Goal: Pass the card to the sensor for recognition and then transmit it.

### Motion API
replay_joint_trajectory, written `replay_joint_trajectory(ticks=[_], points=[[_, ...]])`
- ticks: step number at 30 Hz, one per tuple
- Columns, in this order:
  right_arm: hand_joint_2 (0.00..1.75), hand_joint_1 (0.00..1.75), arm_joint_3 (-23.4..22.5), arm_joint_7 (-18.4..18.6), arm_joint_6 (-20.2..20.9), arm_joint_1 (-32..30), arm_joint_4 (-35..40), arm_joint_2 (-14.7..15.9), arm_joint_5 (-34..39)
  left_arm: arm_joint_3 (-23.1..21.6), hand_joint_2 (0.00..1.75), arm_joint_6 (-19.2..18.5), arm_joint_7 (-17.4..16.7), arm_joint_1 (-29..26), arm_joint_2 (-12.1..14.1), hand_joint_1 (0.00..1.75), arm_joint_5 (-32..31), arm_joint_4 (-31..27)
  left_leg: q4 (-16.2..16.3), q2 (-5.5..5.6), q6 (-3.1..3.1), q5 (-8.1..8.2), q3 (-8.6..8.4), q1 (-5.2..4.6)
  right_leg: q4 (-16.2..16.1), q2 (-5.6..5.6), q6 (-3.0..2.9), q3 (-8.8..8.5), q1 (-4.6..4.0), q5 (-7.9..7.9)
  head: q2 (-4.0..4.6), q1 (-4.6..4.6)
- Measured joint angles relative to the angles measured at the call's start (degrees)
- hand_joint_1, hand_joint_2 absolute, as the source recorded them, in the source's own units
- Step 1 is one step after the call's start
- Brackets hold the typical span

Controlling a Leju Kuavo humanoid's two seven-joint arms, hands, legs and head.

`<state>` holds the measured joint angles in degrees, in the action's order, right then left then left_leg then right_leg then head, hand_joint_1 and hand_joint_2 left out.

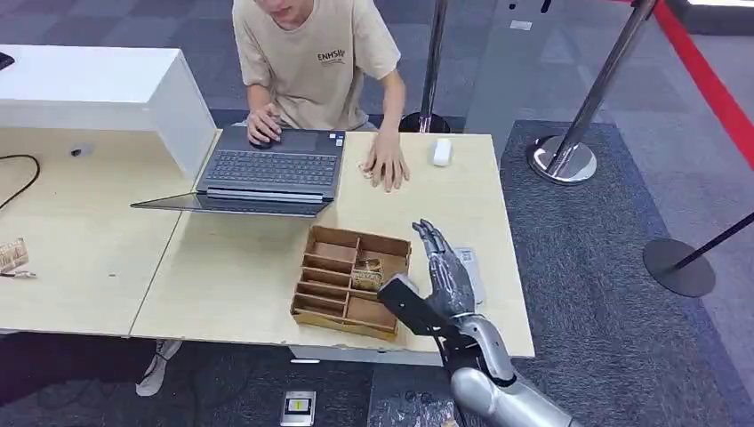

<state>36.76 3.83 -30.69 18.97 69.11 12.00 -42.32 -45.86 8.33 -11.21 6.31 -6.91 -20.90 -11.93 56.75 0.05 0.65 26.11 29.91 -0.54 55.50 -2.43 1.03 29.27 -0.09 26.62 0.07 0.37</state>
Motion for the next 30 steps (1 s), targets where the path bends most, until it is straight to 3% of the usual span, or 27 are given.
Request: replay_joint_trajectory(ticks=[10,14,19,23,25,26,30], points=[[1.75,0.1,1.09,0.04,-0.02,-0.12,0.11,0.0,-1.33,0.0,0.0,0.0,0.09,-0.01,0.02,0.0,-0.11,0.0,0.0,0.0,0.0,0.0,0.0,0.0,0.0,0.0,0.0,0.0,0.0,0.0,0.0,0.0],[1.75,0.35,1.57,0.81,0.31,0.01,-0.11,-0.09,-3.28,0.0,0.0,0.0,0.09,0.0,0.0,0.0,-0.22,0.0,0.0,0.01,0.0,0.0,0.0,0.0,0.01,0.0,0.0,-0.01,0.0,0.0,0.0,-0.02],[1.75,0.42,2.42,1.27,0.79,0.83,-0.83,-0.92,-5.14,0.0,0.0,-0.13,0.09,0.03,0.0,0.0,-0.57,0.0,0.0,0.0,0.0,0.0,0.0,0.0,0.01,0.0,0.0,-0.01,0.0,0.0,0.0,0.0],[1.75,0.77,3.12,1.12,0.77,1.87,-1.81,-1.79,-5.18,0.0,0.0,-0.31,0.09,0.05,0.0,0.0,-0.66,0.0,0.0,0.0,-0.01,-0.01,0.0,0.0,0.01,0.0,0.0,-0.01,0.0,0.0,0.0,0.0],[1.75,0.7,3.5,0.83,0.7,2.45,-2.36,-2.27,-5.14,0.0,0.0,-0.37,0.09,0.07,0.0,0.0,-0.7,0.0,0.0,0.0,-0.01,-0.01,0.0,0.0,0.01,0.0,0.0,-0.01,0.0,0.0,0.0,0.0],[1.75,0.54,3.63,0.72,0.68,2.7,-2.62,-2.49,-5.11,0.0,0.0,-0.39,0.09,0.09,0.02,0.0,-0.7,0.0,0.0,0.0,-0.01,-0.01,0.0,0.0,0.01,0.0,0.0,-0.01,0.0,0.0,0.0,-0.02],[1.75,0.47,4.13,0.55,0.59,3.45,-3.76,-3.13,-5.05,0.0,0.0,-0.66,0.09,0.1,0.0,0.0,-0.72,0.0,0.0,0.0,-0.01,-0.01,0.0,0.0,0.01,0.0,0.0,-0.01,0.0,0.0,0.0,0.0]])
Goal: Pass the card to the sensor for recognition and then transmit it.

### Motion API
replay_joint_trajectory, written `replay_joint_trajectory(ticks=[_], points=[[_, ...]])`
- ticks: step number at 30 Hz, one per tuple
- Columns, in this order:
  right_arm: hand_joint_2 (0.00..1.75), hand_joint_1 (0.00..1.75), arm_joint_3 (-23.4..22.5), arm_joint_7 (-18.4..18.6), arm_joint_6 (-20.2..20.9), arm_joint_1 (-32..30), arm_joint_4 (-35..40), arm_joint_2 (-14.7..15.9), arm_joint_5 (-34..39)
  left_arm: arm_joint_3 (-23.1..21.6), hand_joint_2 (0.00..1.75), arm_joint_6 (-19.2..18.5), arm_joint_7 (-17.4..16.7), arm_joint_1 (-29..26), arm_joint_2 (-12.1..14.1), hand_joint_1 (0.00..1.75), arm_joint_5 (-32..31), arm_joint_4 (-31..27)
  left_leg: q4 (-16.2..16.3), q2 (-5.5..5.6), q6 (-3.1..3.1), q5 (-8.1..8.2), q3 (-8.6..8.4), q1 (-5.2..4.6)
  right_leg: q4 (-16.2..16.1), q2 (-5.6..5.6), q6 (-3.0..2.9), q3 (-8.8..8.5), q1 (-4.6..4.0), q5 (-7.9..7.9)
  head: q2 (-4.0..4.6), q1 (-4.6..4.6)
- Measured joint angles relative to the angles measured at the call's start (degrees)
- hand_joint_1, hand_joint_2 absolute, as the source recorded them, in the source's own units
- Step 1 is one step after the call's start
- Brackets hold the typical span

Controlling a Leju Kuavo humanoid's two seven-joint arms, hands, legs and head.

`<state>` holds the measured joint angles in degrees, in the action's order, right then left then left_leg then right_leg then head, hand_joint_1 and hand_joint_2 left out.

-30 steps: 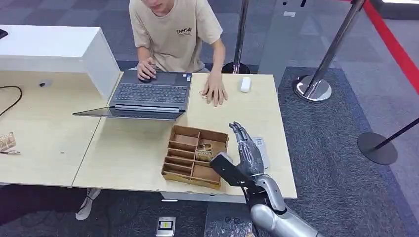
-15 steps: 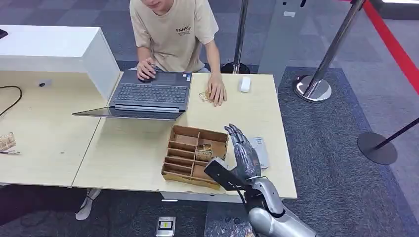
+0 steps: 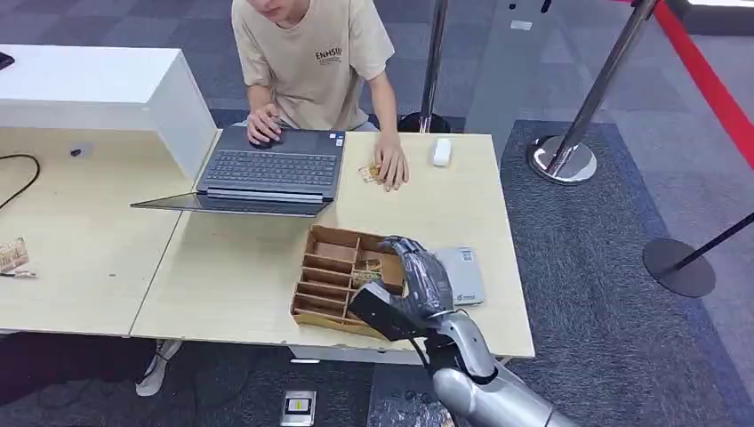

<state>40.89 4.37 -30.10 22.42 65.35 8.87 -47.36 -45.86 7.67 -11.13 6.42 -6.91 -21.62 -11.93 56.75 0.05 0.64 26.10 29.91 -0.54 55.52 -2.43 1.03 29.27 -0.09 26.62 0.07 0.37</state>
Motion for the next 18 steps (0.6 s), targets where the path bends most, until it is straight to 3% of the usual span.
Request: replay_joint_trajectory(ticks=[3,5,18], points=[[1.75,0.68,0.37,-0.04,0.02,0.24,-0.61,-0.28,0.04,0.0,0.0,-0.13,0.0,0.0,0.0,0.0,-0.02,0.0,0.0,0.0,0.0,0.0,0.0,0.0,0.0,0.0,0.0,0.0,0.0,0.0,0.0,0.0],[1.75,0.54,0.63,-0.31,0.11,0.41,-1.03,-0.46,0.44,0.0,0.0,-0.22,0.02,0.01,0.0,0.0,-0.17,0.0,0.0,0.0,0.0,0.0,0.0,0.0,0.0,0.0,0.0,0.0,0.0,0.0,0.0,0.0],[1.75,0.54,2.1,-1.46,1.01,1.59,-5.64,-1.38,1.2,0.0,0.0,-0.68,0.39,0.13,0.0,0.0,-0.52,0.0,0.0,0.0,0.0,0.0,0.0,0.0,0.0,0.0,0.0,0.0,0.0,0.0,0.0,0.0]])
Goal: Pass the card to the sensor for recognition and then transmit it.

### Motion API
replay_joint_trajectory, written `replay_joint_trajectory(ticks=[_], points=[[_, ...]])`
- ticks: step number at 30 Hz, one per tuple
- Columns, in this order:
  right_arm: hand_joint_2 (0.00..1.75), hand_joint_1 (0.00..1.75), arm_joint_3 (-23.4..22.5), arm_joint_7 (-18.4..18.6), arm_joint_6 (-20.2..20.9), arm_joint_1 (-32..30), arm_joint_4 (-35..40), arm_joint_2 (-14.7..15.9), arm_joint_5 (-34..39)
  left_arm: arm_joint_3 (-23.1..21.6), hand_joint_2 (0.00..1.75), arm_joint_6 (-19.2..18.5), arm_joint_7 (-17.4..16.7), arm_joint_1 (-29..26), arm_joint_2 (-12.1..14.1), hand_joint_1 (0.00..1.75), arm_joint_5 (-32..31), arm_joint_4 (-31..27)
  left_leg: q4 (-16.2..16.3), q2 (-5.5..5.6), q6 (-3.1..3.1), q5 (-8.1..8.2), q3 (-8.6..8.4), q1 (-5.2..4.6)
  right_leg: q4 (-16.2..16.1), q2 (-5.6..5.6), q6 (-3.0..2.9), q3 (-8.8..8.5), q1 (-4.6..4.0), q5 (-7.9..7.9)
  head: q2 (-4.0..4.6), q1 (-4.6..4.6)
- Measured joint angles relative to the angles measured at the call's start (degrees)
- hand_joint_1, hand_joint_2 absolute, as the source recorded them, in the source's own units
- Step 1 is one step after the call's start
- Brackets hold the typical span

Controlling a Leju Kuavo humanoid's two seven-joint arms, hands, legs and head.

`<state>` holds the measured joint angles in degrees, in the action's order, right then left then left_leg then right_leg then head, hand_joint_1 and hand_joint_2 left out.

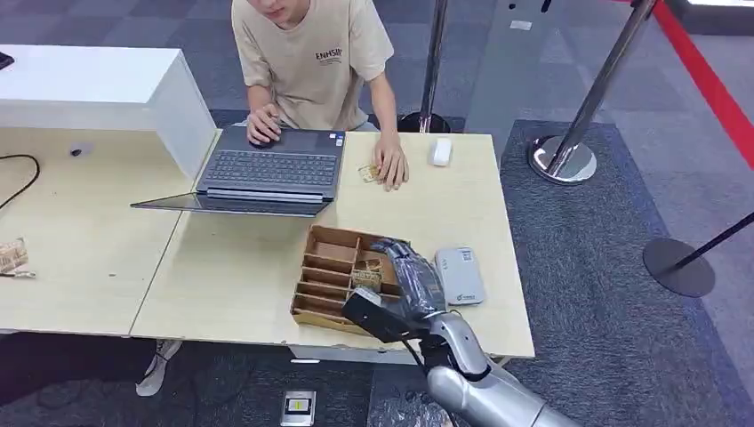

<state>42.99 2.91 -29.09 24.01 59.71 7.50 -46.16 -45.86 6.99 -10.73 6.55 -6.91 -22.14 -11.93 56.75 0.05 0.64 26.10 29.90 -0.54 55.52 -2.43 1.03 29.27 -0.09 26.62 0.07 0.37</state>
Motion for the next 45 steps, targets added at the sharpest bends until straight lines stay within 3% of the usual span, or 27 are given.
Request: replay_joint_trajectory(ticks=[14,23,26,28,29,30,32,33,34,45], points=[[1.75,0.54,1.64,-0.76,0.44,0.39,-3.89,-0.83,0.5,0.0,0.0,-0.59,0.02,0.07,0.0,0.0,-0.04,0.0,0.0,0.0,0.0,-0.01,-0.01,0.0,0.0,0.0,0.0,-0.01,0.0,0.0,0.0,0.0],[1.75,0.66,2.23,-1.05,0.46,0.48,-5.51,-1.22,1.07,0.0,0.0,-0.59,0.02,0.16,0.0,0.0,0.04,0.0,0.0,0.0,0.01,-0.02,-0.03,0.0,-0.01,0.0,0.02,-0.02,0.0,-0.02,0.0,0.0],[1.75,0.75,2.34,-1.07,0.46,0.65,-5.82,-1.35,1.27,0.0,0.0,-0.59,0.02,0.21,0.0,0.0,0.04,0.0,0.0,-0.01,0.01,-0.02,-0.05,0.0,-0.02,0.0,0.02,-0.04,0.0,-0.03,0.0,0.0],[1.75,0.94,2.38,-1.07,0.46,0.73,-5.99,-1.4,1.29,0.0,0.0,-0.59,0.02,0.23,0.02,0.0,0.04,0.0,0.0,-0.01,0.01,-0.03,-0.06,0.0,-0.02,0.0,0.01,-0.04,0.0,-0.04,0.0,-0.02],[1.75,0.94,2.43,-1.07,0.46,0.76,-6.08,-1.42,1.29,0.0,0.0,-0.59,0.02,0.24,0.0,0.0,0.04,0.0,0.0,-0.01,0.03,-0.05,-0.06,0.0,-0.02,0.0,0.0,-0.05,0.0,-0.04,0.0,0.0],[1.75,1.29,2.47,-1.07,0.46,0.81,-6.12,-1.42,1.29,0.0,0.0,-0.59,0.02,0.25,0.02,0.0,0.04,0.0,0.0,-0.01,0.03,-0.06,-0.06,0.0,-0.02,0.0,0.0,-0.05,0.0,-0.05,0.0,0.0],[1.75,1.36,2.54,-1.07,0.48,0.9,-6.3,-1.44,1.29,0.0,0.0,-0.59,0.04,0.26,0.0,0.0,0.04,0.0,0.0,-0.01,0.02,-0.08,-0.07,0.0,-0.02,0.0,0.0,-0.05,0.0,-0.07,0.0,0.0],[1.75,1.61,2.6,-1.07,0.63,0.96,-6.36,-1.44,1.36,0.0,0.0,-0.59,0.04,0.27,0.02,0.0,0.07,0.0,0.0,-0.01,0.03,-0.09,-0.07,0.0,-0.01,0.0,0.0,-0.05,0.0,-0.08,0.0,0.0],[1.75,1.73,2.64,-1.07,0.72,1.01,-6.36,-1.44,1.4,0.0,0.0,-0.59,0.04,0.27,0.02,0.0,0.09,0.0,0.0,-0.01,0.03,-0.1,-0.07,0.0,-0.02,0.0,0.0,-0.05,0.0,-0.08,0.0,0.0],[1.75,1.75,2.95,-0.98,1.22,1.26,-6.38,-1.44,1.62,0.0,0.0,-0.59,0.11,0.3,0.02,0.0,0.09,0.0,0.0,-0.01,0.05,-0.16,-0.07,0.0,-0.02,0.0,0.03,-0.06,0.01,-0.14,0.0,0.0]])
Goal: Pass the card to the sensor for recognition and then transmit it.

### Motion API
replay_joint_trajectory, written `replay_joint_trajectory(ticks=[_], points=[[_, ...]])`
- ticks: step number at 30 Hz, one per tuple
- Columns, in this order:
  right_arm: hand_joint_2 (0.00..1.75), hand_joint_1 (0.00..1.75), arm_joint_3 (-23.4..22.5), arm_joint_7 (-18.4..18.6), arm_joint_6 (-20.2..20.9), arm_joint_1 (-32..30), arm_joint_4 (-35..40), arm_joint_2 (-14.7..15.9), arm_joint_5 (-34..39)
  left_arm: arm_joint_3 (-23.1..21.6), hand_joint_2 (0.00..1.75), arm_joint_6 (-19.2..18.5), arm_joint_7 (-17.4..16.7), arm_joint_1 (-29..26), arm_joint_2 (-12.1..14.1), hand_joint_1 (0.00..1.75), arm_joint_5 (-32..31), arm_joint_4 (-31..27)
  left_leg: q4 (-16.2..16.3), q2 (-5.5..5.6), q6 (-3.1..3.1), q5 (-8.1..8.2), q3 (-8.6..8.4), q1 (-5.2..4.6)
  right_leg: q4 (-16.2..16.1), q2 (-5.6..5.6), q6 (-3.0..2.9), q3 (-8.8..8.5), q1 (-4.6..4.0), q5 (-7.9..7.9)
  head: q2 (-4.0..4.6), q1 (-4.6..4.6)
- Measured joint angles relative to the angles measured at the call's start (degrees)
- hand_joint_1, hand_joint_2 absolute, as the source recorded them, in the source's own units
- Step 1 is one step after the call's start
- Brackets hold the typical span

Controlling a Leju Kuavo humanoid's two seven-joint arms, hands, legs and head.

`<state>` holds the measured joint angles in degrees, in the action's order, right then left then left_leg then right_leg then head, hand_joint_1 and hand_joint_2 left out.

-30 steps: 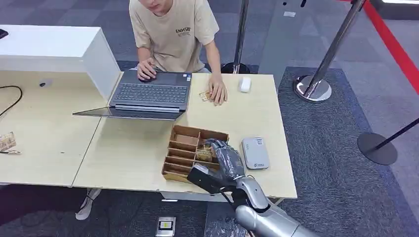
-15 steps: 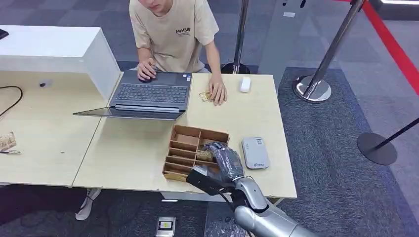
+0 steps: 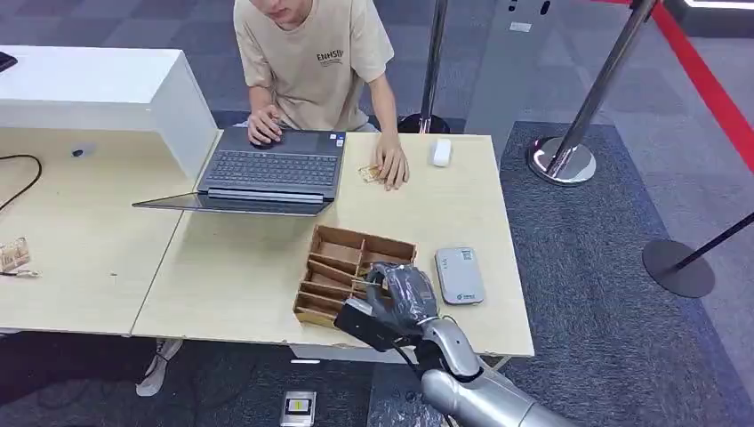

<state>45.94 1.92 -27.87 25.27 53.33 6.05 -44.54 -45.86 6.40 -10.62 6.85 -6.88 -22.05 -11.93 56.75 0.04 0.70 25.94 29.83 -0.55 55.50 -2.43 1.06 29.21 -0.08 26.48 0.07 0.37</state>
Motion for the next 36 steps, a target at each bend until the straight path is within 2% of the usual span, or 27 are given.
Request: replay_joint_trajectory(ticks=[8,15,17,20,24,28,32,34,36], points=[[1.75,1.75,0.07,-0.83,-1.55,0.0,0.07,0.09,1.13,0.0,0.0,0.0,0.09,0.01,0.0,0.0,0.06,0.0,0.0,0.0,0.0,0.0,0.0,0.0,-0.01,0.0,0.0,0.0,0.0,0.0,0.0,0.0],[1.75,1.75,-2.34,-8.45,-2.6,1.03,4.98,0.81,15.99,-0.02,0.0,-0.61,0.35,0.07,-0.02,0.0,-0.44,0.0,0.0,0.0,0.01,-0.04,0.05,0.0,0.01,0.02,-0.02,0.04,0.0,-0.1,0.0,-0.02],[1.75,1.75,-3.76,-11.17,-1.75,2.78,7.63,0.98,21.72,-0.09,0.0,-1.03,0.55,0.16,-0.02,0.0,-1.05,0.0,0.0,-0.01,-0.01,-0.07,0.06,0.0,0.02,0.02,-0.02,0.07,0.0,-0.13,0.0,0.0],[1.75,1.75,-6.68,-14.64,2.4,7.06,12.02,1.29,31.07,-0.54,0.0,-1.7,1.14,0.42,-0.02,0.0,-2.01,0.0,0.0,-0.03,0.01,-0.12,0.07,-0.01,0.01,0.02,-0.01,0.09,0.0,-0.16,0.0,0.0],[1.75,1.75,-9.82,-16.42,6.56,13.76,14.54,1.64,36.39,-1.31,0.0,-2.19,1.38,0.52,-0.02,0.0,-2.78,0.0,0.0,-0.03,0.0,-0.17,0.09,-0.01,0.01,0.02,-0.01,0.11,0.01,-0.22,0.0,0.0],[1.75,1.75,-10.93,-16.04,6.73,20.43,13.42,1.88,32.54,-1.9,0.0,-2.51,1.66,0.61,-0.02,0.0,-3.54,0.0,0.0,-0.02,0.05,-0.22,0.2,-0.02,0.02,0.02,-0.01,0.18,0.01,-0.26,0.0,0.0],[1.75,1.75,-10.4,-14.93,5.64,28.18,6.53,1.59,24.6,-2.69,0.0,-2.58,1.75,0.75,-0.02,0.0,-3.98,0.0,0.0,0.05,0.07,-0.29,0.33,-0.01,0.02,-0.04,0.02,0.23,0.01,-0.32,0.0,0.02],[1.75,1.75,-9.64,-13.23,5.35,30.84,2.26,0.92,19.81,-2.86,0.0,-2.58,1.75,0.76,-0.04,0.0,-4.11,0.0,0.0,0.06,0.07,-0.3,0.36,-0.01,0.02,-0.03,0.01,0.27,0.0,-0.33,0.0,-0.02],[1.75,1.75,-7.73,-9.72,4.92,33.53,-2.37,0.13,12.0,-3.08,0.0,-2.6,1.68,0.77,-0.13,0.0,-4.22,0.0,0.0,0.09,0.07,-0.3,0.4,-0.01,0.03,-0.03,0.01,0.3,0.0,-0.33,0.0,-0.02]])
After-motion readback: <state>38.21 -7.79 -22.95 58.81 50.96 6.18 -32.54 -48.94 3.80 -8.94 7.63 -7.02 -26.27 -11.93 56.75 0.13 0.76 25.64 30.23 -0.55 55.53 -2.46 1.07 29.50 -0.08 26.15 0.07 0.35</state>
